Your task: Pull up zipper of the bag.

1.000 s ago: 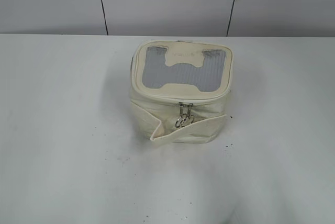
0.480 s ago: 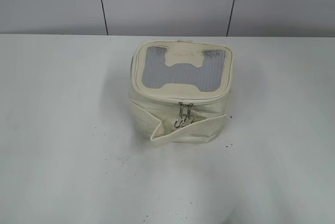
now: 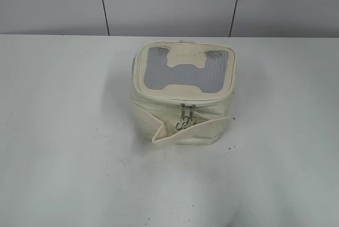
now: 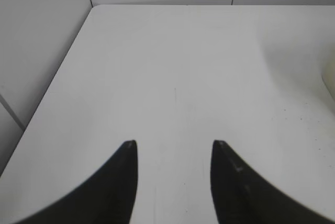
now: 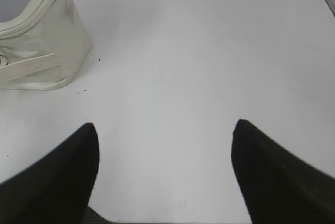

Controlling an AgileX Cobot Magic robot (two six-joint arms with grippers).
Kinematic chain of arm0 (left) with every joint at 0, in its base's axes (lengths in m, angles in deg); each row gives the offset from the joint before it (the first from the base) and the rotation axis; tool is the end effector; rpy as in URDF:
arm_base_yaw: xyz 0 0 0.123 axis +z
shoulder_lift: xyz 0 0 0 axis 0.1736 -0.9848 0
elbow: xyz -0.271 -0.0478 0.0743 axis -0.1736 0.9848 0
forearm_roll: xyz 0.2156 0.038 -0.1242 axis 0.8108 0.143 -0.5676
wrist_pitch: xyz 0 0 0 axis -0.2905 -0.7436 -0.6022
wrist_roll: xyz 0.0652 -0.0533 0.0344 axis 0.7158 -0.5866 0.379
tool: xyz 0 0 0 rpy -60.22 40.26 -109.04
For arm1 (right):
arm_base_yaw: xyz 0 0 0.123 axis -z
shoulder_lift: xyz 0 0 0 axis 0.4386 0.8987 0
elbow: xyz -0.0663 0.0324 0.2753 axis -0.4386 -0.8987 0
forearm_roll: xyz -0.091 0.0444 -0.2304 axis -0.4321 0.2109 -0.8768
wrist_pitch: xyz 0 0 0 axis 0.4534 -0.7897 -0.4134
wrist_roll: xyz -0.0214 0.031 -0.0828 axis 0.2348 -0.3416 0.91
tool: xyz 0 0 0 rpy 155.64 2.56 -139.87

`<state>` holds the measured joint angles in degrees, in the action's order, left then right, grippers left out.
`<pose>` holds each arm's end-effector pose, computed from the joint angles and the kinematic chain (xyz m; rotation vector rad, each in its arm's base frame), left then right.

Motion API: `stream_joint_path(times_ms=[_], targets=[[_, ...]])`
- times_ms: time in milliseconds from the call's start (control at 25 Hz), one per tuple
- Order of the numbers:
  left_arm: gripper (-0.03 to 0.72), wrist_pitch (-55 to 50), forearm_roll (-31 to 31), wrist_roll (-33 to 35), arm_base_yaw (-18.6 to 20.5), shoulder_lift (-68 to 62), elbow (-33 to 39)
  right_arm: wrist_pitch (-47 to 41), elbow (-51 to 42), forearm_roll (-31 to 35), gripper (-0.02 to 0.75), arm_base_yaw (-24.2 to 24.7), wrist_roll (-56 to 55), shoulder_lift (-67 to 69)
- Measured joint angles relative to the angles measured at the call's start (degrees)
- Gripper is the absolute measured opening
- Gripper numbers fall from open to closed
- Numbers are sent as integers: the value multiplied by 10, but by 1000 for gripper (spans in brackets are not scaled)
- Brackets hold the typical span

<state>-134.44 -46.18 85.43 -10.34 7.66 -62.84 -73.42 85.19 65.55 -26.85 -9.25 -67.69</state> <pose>-0.0100 0.0012 0.2865 -0.0103 2.0046 0.0035 -0.0059 0.0085 0.2792 -0.0394 2.0139 0.1267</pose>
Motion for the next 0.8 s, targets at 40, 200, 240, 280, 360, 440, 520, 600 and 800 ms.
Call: stream_joint_path(times_ms=[40,200,240,280,360,440,520,600,800], targets=[[353,0,0,0,0,0,0,0,0,0,588,0,0,0],[353,0,0,0,0,0,0,0,0,0,588,0,0,0],[353,0,0,0,0,0,0,0,0,0,588,0,0,0],[353,0,0,0,0,0,0,0,0,0,588,0,0,0],[353,0,0,0,0,0,0,0,0,0,588,0,0,0],[353,0,0,0,0,0,0,0,0,0,588,0,0,0],[353,0,0,0,0,0,0,0,0,0,588,0,0,0],[353,0,0,0,0,0,0,0,0,0,588,0,0,0],[353,0,0,0,0,0,0,0,0,0,587,0,0,0]])
